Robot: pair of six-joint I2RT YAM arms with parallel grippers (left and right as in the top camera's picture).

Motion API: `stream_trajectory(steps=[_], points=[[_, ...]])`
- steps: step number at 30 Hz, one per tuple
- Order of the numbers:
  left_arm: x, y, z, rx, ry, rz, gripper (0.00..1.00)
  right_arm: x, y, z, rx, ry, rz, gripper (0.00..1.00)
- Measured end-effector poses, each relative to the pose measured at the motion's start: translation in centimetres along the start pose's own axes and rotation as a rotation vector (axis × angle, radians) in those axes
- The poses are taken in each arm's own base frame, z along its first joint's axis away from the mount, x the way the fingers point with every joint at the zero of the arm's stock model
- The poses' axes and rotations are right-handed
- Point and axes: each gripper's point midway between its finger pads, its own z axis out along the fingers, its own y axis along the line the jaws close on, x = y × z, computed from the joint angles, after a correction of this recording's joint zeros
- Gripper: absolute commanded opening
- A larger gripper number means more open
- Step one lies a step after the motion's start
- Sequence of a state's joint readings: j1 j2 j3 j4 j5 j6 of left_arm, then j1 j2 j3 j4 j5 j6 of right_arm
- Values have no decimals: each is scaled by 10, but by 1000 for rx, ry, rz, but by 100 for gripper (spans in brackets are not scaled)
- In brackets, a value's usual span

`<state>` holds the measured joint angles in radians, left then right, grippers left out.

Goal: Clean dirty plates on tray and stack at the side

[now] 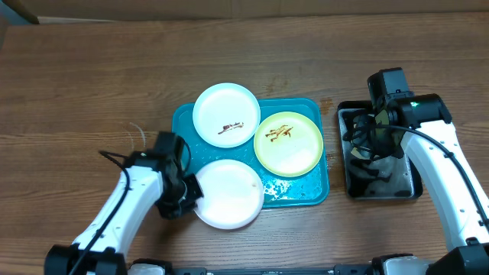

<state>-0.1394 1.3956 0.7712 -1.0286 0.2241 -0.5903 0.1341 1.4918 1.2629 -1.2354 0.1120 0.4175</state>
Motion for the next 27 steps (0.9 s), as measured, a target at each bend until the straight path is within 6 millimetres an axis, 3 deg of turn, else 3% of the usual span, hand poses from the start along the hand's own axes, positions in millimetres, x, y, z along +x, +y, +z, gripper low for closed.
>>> stream_trajectory(steps=[6, 9, 17, 27], points=[[-36, -10, -65, -28, -217, 50, 4, -1, -4, 0, 20, -5, 4, 4], [-44, -9, -84, -65, -304, 76, 4, -3, -9, 0, 29, -6, 15, 4], [-40, 5, -89, -274, -389, 124, 4, -4, -11, 0, 34, -8, 23, 4], [-44, -8, -109, -462, -637, 229, 4, -3, -12, 0, 35, -6, 22, 4]])
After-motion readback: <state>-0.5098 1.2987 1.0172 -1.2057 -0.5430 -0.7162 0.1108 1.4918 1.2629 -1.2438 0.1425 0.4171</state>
